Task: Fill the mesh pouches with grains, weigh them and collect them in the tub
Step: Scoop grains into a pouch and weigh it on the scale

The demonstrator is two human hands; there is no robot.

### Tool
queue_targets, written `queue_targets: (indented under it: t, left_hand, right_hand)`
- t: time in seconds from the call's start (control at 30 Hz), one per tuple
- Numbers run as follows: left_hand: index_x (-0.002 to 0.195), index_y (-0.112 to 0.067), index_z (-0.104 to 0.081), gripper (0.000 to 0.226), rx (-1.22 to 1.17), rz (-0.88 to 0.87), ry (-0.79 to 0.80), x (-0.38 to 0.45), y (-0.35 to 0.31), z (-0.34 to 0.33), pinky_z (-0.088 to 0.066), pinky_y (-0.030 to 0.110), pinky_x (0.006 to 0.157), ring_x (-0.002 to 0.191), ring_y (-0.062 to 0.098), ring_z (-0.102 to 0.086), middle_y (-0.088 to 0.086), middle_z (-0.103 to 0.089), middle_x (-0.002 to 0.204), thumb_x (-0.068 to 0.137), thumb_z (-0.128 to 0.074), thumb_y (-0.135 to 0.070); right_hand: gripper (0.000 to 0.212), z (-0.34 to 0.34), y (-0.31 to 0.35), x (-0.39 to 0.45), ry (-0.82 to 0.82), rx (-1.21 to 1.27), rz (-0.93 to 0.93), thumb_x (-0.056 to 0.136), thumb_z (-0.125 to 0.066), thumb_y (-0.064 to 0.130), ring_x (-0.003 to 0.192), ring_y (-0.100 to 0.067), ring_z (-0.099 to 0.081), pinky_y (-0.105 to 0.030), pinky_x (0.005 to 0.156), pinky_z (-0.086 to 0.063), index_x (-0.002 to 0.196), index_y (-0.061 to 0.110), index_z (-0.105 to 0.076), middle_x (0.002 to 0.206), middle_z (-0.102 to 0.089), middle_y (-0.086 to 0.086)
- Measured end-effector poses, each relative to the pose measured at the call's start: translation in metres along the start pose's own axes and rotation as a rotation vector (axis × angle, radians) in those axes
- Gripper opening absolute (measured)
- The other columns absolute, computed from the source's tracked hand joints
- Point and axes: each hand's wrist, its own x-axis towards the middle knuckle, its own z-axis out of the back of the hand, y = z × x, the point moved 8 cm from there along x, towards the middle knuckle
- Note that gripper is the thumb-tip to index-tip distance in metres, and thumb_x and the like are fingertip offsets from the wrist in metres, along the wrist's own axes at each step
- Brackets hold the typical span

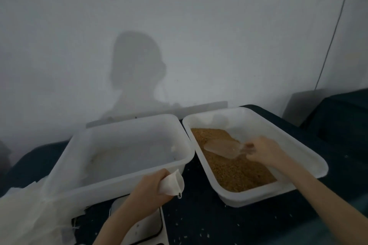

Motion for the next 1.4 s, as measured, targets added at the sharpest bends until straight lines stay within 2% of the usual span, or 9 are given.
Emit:
queue_targets:
  t: [0.13,0.23,0.33,0.4,0.57,0.8,0.97,1.1,1.4]
  left_hand:
    - [0.084,-0.036,-0.057,0.013,-0.006,-0.019,-0.019,-0.001,0.002,0.002,-0.044,0.011,0.064,0.076,-0.005,-0.059,-0.028,-0.062,0.081,0.076,-0.068,-0.036]
    - [0.085,-0.035,-0.058,0.014,-0.019,-0.016,-0.010,-0.001,0.004,0.001,-0.044,0.012,0.065,0.076,-0.004,-0.060,-0.026,-0.063,0.081,0.077,-0.070,-0.036]
    - [0.085,-0.034,-0.058,0.015,-0.015,-0.011,-0.010,0.000,0.003,-0.002,-0.044,0.012,0.066,0.076,-0.004,-0.059,-0.022,-0.064,0.080,0.078,-0.071,-0.036]
    - [0.085,-0.035,-0.058,0.014,-0.018,-0.021,-0.010,0.001,0.000,-0.003,-0.044,0.013,0.067,0.077,-0.004,-0.059,-0.023,-0.064,0.080,0.079,-0.071,-0.036]
    - [0.085,-0.035,-0.058,0.014,-0.026,-0.031,0.000,0.001,-0.004,-0.005,-0.046,0.015,0.069,0.078,-0.003,-0.060,-0.020,-0.065,0.081,0.080,-0.070,-0.035]
    - [0.088,-0.037,-0.056,0.017,-0.014,-0.018,0.017,-0.002,0.004,-0.006,-0.043,0.011,0.069,0.080,-0.007,-0.058,-0.030,-0.062,0.083,0.080,-0.070,-0.035]
    - [0.090,-0.034,-0.059,0.015,-0.039,0.001,0.021,0.000,0.007,-0.008,-0.049,0.019,0.076,0.082,-0.003,-0.061,-0.018,-0.067,0.085,0.080,-0.070,-0.032]
    - [0.089,-0.036,-0.057,0.016,-0.036,0.006,0.021,0.001,0.010,-0.010,-0.046,0.013,0.071,0.081,-0.005,-0.059,-0.021,-0.065,0.084,0.080,-0.070,-0.034]
    - [0.092,-0.039,-0.054,0.023,-0.027,0.042,-0.042,0.006,0.014,-0.001,-0.043,0.008,0.065,0.081,-0.010,-0.057,-0.019,-0.064,0.086,0.074,-0.069,-0.042]
  right_hand:
    - [0.037,0.030,-0.019,0.001,-0.114,-0.279,-0.010,0.086,-0.061,0.024,0.098,-0.012,-0.062,-0.026,0.074,-0.051,0.121,0.031,-0.062,0.115,-0.065,0.008]
    - [0.030,0.043,-0.025,-0.001,-0.122,-0.564,0.005,0.086,-0.054,0.018,0.087,-0.010,-0.056,-0.026,0.067,-0.039,0.106,0.038,-0.062,0.105,-0.059,0.011]
    - [0.028,0.041,-0.022,-0.001,-0.057,-0.622,0.079,0.084,-0.053,0.010,0.080,-0.008,-0.052,-0.023,0.067,-0.043,0.091,0.035,-0.062,0.098,-0.058,0.010]
    - [0.032,0.035,-0.018,-0.001,-0.015,-0.547,0.109,0.084,-0.056,0.009,0.087,-0.009,-0.057,-0.023,0.070,-0.044,0.086,0.040,-0.060,0.099,-0.060,0.011]
    - [0.038,0.008,-0.023,0.000,0.130,-0.166,0.105,0.086,-0.059,0.009,0.102,-0.011,-0.058,-0.029,0.088,-0.050,0.117,0.032,-0.065,0.112,-0.063,0.007]
    - [0.040,0.001,-0.038,-0.003,0.109,0.290,0.066,0.083,-0.066,0.006,0.097,-0.019,-0.066,-0.027,0.084,-0.055,0.120,0.021,-0.065,0.111,-0.070,-0.002]
    - [0.040,0.007,-0.034,-0.001,0.079,0.383,0.065,0.083,-0.065,0.006,0.094,-0.018,-0.066,-0.030,0.083,-0.055,0.120,0.020,-0.064,0.107,-0.068,0.003]
    - [0.034,0.008,-0.027,-0.002,0.064,0.381,0.093,0.086,-0.067,0.013,0.092,-0.001,-0.061,-0.010,0.067,-0.047,0.119,0.023,-0.065,0.104,-0.066,0.011]
    - [0.031,0.028,0.028,-0.015,0.074,0.543,0.248,0.081,-0.072,0.015,0.084,0.007,-0.064,-0.009,0.068,-0.050,0.093,0.043,-0.068,0.091,-0.071,0.019]
